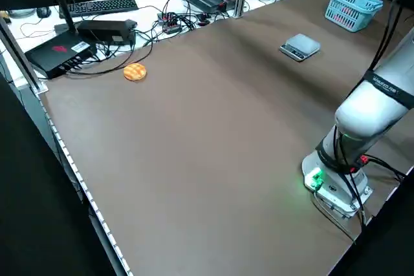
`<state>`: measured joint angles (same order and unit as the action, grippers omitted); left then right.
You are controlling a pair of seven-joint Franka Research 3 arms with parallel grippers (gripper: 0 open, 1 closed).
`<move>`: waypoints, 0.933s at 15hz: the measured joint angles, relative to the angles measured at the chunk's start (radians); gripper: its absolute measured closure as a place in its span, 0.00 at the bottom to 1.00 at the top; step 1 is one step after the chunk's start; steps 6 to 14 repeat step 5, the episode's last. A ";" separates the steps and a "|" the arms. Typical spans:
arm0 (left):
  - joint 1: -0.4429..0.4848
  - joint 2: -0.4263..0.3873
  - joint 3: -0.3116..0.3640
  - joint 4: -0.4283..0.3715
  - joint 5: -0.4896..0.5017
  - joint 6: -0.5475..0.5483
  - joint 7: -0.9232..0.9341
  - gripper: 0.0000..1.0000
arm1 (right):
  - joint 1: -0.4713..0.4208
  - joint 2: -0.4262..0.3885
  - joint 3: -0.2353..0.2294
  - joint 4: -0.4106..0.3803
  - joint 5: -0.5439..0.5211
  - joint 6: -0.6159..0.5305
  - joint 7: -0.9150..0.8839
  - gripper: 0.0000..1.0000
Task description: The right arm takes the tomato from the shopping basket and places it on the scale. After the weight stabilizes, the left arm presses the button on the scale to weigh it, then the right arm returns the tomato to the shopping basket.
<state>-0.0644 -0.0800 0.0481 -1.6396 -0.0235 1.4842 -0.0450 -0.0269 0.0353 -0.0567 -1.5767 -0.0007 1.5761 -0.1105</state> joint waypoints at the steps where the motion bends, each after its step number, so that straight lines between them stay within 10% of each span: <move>1: 0.000 0.000 0.000 0.000 0.000 -0.001 0.000 0.00 | 0.000 -0.001 0.000 0.000 0.000 0.000 0.000 0.00; 14: 0.000 0.000 0.000 -0.002 0.000 -0.005 0.000 0.00 | -0.001 -0.003 0.000 0.001 -0.001 0.003 -0.001 0.00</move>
